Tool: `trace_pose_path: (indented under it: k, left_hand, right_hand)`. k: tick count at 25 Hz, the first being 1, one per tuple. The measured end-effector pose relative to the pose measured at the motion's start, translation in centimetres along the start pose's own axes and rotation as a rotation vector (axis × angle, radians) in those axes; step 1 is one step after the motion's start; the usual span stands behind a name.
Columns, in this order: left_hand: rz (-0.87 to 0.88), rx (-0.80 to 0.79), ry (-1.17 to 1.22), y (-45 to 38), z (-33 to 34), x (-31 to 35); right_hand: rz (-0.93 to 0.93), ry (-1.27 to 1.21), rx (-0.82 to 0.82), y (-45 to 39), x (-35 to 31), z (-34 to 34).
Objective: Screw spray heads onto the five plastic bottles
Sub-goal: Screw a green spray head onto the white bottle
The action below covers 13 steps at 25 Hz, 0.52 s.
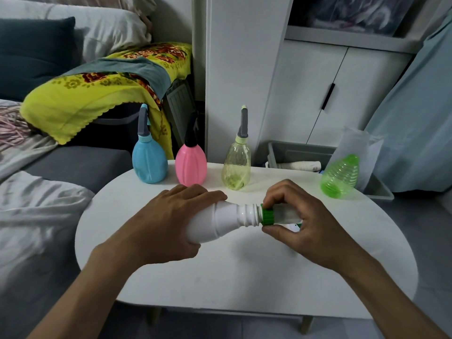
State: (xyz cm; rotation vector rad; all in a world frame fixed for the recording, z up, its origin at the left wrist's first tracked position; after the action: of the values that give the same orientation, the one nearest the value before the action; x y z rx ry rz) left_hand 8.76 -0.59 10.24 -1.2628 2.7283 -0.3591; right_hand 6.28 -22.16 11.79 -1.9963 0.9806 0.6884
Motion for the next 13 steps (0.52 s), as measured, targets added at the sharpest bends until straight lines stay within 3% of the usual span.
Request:
trace_pose_path:
  k: [4,10,13]
  left_hand:
    - [0.021,-0.001,-0.013,0.0,-0.1,0.0]
    - [0.055,0.026,-0.069,0.0,-0.2,0.7]
    - [0.054,0.037,-0.106,-0.2,-0.1,0.7]
  right_hand:
    - [0.005,0.033,-0.051,0.1,-0.4,0.2]
    - [0.102,-0.087,0.040,0.4,0.4,-0.4]
    - [0.161,-0.103,-0.019,0.4,1.1,0.0]
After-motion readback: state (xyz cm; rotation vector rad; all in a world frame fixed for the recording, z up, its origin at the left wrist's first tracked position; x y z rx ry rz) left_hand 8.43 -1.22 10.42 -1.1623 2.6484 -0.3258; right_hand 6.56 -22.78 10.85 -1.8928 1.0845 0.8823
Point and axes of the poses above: each hand's wrist, its own y-axis away from the middle knuckle, its own z-axis out of the palm, x = y × z, the point moved 6 cm from there along -y, towards the middle knuckle, and after that the axes turned 14 degrees about -y, right-handed, at the moved point
